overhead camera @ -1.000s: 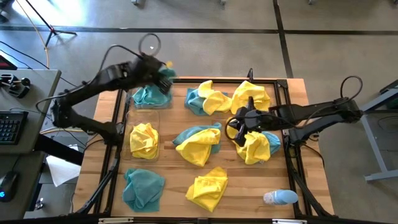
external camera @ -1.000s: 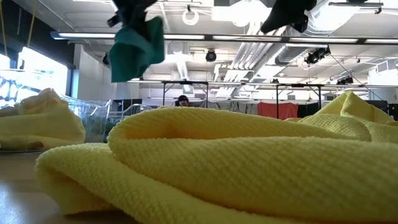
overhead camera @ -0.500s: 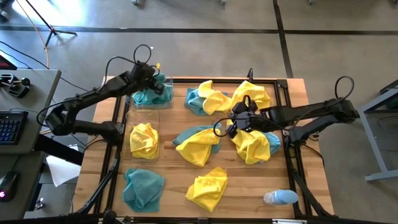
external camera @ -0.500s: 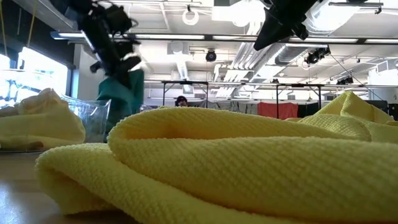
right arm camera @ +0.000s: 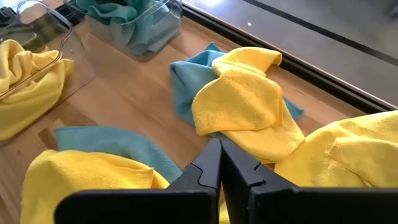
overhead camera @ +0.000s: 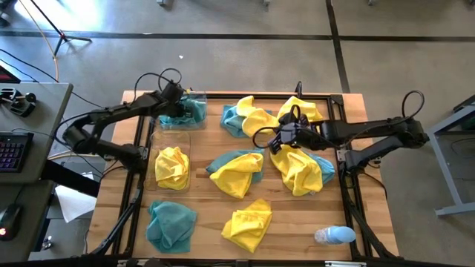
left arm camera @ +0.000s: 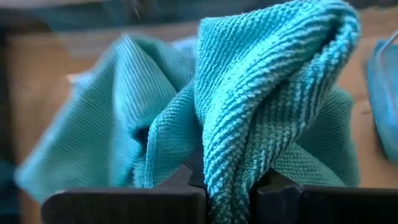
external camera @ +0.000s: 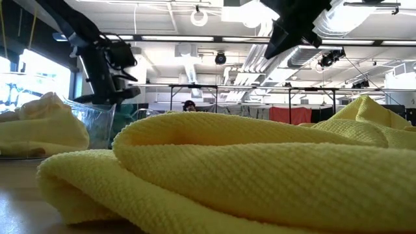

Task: Sort microfiber towel by color & place in baskets
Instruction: Put the blue microfiber cloth into the top transparent bin

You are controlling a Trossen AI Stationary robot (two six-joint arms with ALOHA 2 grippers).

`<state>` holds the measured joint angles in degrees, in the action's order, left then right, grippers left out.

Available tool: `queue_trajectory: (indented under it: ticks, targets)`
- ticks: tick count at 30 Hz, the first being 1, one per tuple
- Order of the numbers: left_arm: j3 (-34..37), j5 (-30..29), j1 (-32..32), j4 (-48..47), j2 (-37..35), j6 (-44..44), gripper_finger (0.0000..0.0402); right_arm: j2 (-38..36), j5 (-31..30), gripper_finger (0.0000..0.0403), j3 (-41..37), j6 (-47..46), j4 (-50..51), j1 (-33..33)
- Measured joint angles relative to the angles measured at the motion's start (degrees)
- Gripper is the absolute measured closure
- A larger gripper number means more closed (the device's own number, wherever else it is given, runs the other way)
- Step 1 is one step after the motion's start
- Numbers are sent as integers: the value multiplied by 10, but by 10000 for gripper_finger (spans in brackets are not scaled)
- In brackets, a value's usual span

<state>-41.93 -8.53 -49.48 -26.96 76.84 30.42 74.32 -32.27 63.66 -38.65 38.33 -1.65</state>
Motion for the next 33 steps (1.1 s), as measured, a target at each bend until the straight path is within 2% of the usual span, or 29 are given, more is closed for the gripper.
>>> queue_trajectory:
  ticks: [4,8,17,25,33]
  targets:
    - [0,36,-10,2,37,1,371,0,9,402,0,0,0,5]
    - [-1,65,-21,2,50,-6,339,0,10,402,0,0,0,5]
    - [-24,68,-45,-34,-10,-23,265,0,26,402,0,2,1,5]
    - [-94,22,-48,-99,-83,-41,259,0,27,402,0,16,4,5]
    - [-100,18,-41,-167,-68,-22,259,0,27,402,0,16,4,5]
